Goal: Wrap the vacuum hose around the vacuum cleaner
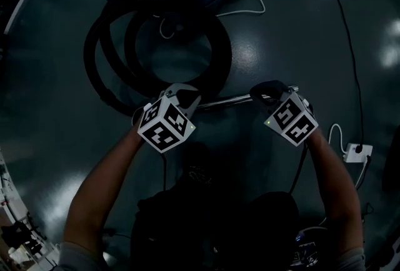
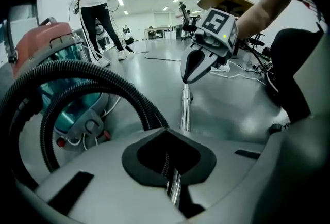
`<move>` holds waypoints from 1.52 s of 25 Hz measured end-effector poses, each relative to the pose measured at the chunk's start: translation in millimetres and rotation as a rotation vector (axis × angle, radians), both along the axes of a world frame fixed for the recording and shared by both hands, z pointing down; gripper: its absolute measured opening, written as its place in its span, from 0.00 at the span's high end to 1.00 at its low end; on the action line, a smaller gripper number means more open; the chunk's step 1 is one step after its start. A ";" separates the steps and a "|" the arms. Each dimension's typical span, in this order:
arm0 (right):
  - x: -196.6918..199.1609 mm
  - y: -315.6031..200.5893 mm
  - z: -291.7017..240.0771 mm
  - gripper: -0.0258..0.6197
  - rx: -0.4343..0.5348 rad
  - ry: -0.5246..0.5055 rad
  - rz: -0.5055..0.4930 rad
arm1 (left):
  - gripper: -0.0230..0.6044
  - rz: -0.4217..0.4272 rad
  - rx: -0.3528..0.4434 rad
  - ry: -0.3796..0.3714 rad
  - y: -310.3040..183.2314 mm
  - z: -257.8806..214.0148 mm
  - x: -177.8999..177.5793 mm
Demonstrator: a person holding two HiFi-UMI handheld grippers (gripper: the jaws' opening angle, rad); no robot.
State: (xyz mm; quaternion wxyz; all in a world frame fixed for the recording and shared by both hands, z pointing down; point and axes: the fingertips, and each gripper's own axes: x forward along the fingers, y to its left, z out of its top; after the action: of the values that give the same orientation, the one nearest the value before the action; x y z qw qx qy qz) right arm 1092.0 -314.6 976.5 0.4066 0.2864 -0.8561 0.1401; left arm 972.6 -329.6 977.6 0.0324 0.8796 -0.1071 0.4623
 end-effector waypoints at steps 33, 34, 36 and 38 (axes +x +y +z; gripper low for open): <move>-58.2 211.8 -505.9 0.95 -0.071 -0.322 0.422 | 0.95 -0.259 -0.243 0.338 188.7 -520.0 23.2; -60.8 216.8 -521.4 0.95 -0.062 -0.329 0.423 | 0.95 -0.267 -0.233 0.347 195.3 -534.5 20.4; -66.4 225.2 -551.4 0.95 -0.042 -0.341 0.423 | 0.95 -0.288 -0.204 0.364 205.8 -563.6 13.6; -71.8 229.0 -582.6 0.95 -0.017 -0.359 0.418 | 0.95 -0.319 -0.168 0.382 211.5 -593.8 7.0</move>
State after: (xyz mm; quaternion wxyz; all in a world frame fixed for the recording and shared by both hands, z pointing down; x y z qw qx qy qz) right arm 1020.2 -85.6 394.0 0.2133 0.4242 -0.8354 0.2769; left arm 979.6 -118.1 383.8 0.1975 0.9172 -0.1977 0.2840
